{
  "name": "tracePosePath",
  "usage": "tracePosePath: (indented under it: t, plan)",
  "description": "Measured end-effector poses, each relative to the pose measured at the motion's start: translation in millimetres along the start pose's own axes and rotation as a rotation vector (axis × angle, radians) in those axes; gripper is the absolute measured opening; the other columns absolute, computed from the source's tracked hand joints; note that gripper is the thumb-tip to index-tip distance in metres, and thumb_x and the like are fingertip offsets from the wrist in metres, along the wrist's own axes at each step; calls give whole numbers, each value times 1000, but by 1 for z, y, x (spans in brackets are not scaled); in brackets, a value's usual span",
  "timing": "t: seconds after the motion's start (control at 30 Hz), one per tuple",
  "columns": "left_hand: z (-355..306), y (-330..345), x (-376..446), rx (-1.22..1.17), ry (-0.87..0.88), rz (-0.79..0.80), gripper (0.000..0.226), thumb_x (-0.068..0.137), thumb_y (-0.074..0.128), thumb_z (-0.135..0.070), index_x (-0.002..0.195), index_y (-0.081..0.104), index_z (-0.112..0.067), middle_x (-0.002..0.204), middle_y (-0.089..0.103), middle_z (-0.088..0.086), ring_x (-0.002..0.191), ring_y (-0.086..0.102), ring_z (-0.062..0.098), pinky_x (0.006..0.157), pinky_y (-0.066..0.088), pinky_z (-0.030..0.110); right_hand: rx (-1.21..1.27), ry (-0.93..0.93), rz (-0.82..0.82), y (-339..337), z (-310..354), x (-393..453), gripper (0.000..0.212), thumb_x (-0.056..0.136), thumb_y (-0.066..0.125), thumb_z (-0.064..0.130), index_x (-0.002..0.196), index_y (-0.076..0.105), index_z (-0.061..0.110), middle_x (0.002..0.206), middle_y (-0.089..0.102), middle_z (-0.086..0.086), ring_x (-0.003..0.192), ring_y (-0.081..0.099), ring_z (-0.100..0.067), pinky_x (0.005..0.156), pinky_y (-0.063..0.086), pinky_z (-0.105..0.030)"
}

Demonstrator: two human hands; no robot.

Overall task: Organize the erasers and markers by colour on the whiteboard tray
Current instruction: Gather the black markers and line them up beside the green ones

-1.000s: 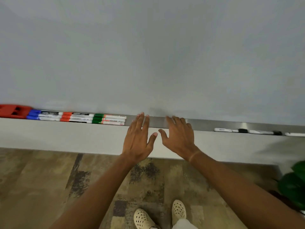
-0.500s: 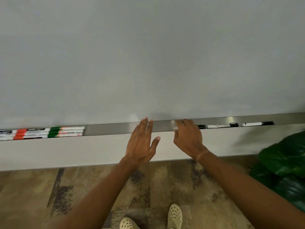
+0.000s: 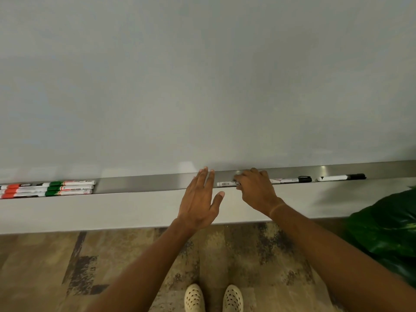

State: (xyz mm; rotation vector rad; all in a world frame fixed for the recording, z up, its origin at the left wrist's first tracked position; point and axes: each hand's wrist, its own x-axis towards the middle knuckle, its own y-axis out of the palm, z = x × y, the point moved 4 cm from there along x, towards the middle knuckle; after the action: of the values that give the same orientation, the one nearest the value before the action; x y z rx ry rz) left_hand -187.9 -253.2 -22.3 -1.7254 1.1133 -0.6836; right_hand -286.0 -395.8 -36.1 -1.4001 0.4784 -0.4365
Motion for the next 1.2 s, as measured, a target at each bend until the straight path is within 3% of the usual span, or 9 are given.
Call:
tracePosePath:
  t: [0.43, 0.6, 0.67, 0.77, 0.9, 1.0, 1.03, 1.13, 1.2]
  plan:
    - [6, 2, 14, -305, -48, 7, 62, 101, 33, -46, 154, 18, -17, 163, 15, 1, 150, 12, 15, 117, 10, 28, 76, -16, 12, -2, 1, 12, 23, 85, 60, 11, 103, 67, 25, 105, 61, 2, 103, 51, -19, 89, 35, -38]
    - [19, -2, 25, -834, -322, -41, 48, 101, 43, -38, 142, 46, -14, 148, 45, 4, 138, 40, 20, 115, 29, 35, 73, -152, -171, -16, 7, 2, 28, 82, 64, 4, 98, 70, 26, 96, 64, 3, 92, 54, -21, 75, 35, -35]
    - [21, 1, 32, -1209, -491, 26, 39, 101, 43, -35, 129, 56, -11, 136, 57, 10, 127, 52, 24, 110, 38, 35, 80, -275, -242, -26, 17, -7, 34, 75, 69, -3, 96, 72, 24, 94, 67, 3, 88, 56, -21, 70, 39, -33]
    - [14, 8, 32, -1563, -614, 205, 53, 99, 42, -43, 127, 56, 0, 125, 63, 16, 110, 62, 26, 97, 48, 34, 126, -476, -300, -43, 36, -22, 38, 70, 71, -7, 98, 72, 18, 99, 70, -3, 86, 63, -22, 70, 49, -31]
    - [-5, 16, 28, -1779, -590, 392, 74, 91, 49, -55, 127, 52, 9, 111, 57, 21, 102, 57, 33, 91, 46, 39, 82, -621, -183, -52, 55, -34, 16, 82, 67, 12, 98, 69, 15, 104, 68, -6, 87, 63, -21, 71, 53, -32]
    - [-19, 23, 24, -1876, -655, 470, 59, 87, 59, -53, 102, 65, 4, 84, 67, 12, 82, 68, 24, 77, 54, 31, 245, -468, -74, -53, 54, -32, 18, 93, 52, 27, 102, 62, 15, 101, 65, -2, 91, 55, -16, 81, 49, -34]
    - [-22, 25, 24, -1911, -673, 481, 56, 87, 60, -51, 102, 67, 3, 85, 70, 13, 83, 70, 23, 77, 57, 30, 271, -446, -62, -50, 52, -30, 21, 93, 48, 29, 102, 61, 15, 100, 64, -2, 92, 53, -16, 84, 47, -36]
    - [-28, 27, 26, -1950, -649, 505, 61, 92, 56, -44, 130, 56, 3, 131, 61, 21, 121, 59, 31, 104, 47, 37, 266, -428, -30, -36, 46, -30, 40, 90, 32, 38, 106, 62, 16, 109, 63, -2, 100, 53, -15, 88, 47, -39]
    - [-31, 29, 28, -1984, -653, 492, 58, 95, 51, -39, 135, 51, 2, 135, 58, 19, 125, 57, 31, 102, 48, 37, 304, -420, -11, -32, 44, -33, 36, 92, 37, 36, 105, 65, 18, 112, 65, -1, 102, 57, -13, 89, 49, -38]
